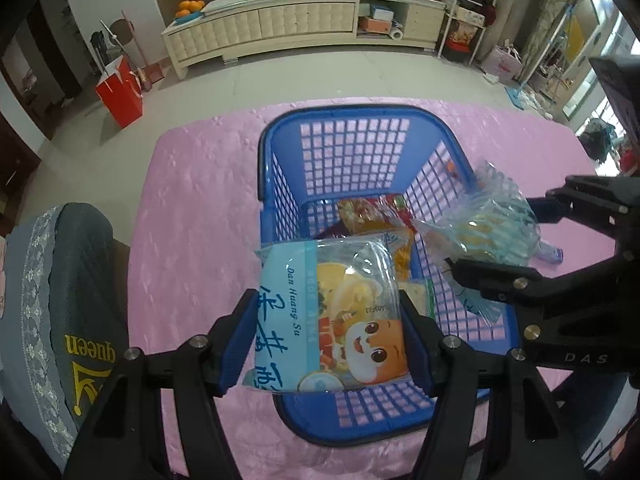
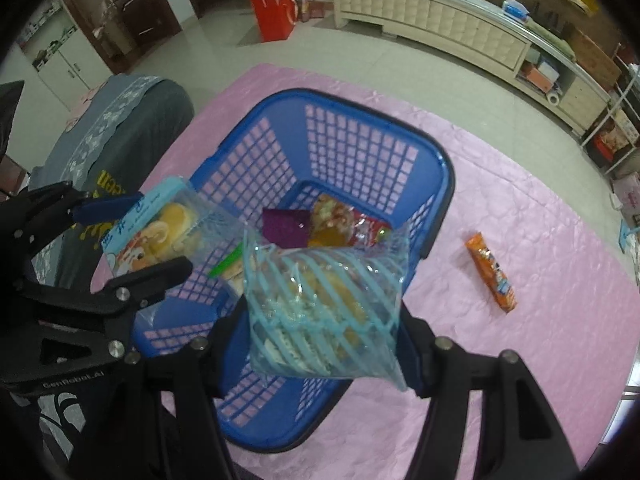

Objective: Organize snacks
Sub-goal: 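Carry both bags over the basket and open both tools to drop them, then withdraw both tools from the basket toward the remaining snacks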

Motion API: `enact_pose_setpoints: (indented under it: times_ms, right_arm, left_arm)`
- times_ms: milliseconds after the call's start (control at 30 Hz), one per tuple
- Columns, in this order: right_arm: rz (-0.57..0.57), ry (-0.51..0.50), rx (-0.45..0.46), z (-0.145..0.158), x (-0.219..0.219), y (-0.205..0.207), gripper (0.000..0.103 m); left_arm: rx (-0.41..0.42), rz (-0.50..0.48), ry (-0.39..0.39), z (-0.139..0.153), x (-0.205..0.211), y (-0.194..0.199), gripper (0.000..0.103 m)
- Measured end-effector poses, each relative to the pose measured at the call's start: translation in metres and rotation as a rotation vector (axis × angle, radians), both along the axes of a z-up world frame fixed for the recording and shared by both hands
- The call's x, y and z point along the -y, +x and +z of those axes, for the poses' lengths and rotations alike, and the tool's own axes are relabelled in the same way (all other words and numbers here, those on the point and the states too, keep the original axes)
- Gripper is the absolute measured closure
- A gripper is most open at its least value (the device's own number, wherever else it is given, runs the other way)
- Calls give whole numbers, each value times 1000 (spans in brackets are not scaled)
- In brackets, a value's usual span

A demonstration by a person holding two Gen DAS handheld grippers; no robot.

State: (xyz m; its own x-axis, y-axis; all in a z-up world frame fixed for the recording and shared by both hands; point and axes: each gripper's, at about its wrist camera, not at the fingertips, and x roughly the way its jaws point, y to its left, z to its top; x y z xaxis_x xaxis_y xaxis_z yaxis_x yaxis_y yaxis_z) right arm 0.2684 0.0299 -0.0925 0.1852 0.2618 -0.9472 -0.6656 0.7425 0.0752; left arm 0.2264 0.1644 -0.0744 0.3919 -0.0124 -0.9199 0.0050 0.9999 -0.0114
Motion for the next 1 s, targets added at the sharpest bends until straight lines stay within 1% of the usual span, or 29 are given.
enact_pose_setpoints:
  times_ms: [133,200,400,467,567,700,800,933,1000]
  right_arm:
    - [17,-8,-7,2,-1,-13,35]
    - [16,-3,-5,2,-3,-17,35]
    - [1,16,-31,0,0,-22,35]
    - [-11,28,-51,0,2,-23,35]
    - [-29,60,-93,-2,7,-22,34]
    - [-60,115,-161,-6,15,-19,32]
    - [-53,115,-176,-8,17,-23,28]
    - [-41,141,-178,-1,19,-28,16]
    - [-38,156,-165,4,21,-29,14]
  left_arm:
    - [-3,6,-13,-1,-2,-11,39]
    - [-7,15,-33,-1,-3,-16,39]
    - [-15,13,-33,-1,-1,-24,39]
    - [-14,19,-47,-1,-2,-26,37]
    - [-32,35,-88,-3,-5,-25,34]
    - [-23,44,-86,-1,-1,-27,33]
    - [-20,35,-56,2,4,-30,33]
    - [-10,35,-43,7,7,-33,33]
    - [-6,37,-40,11,10,-35,33]
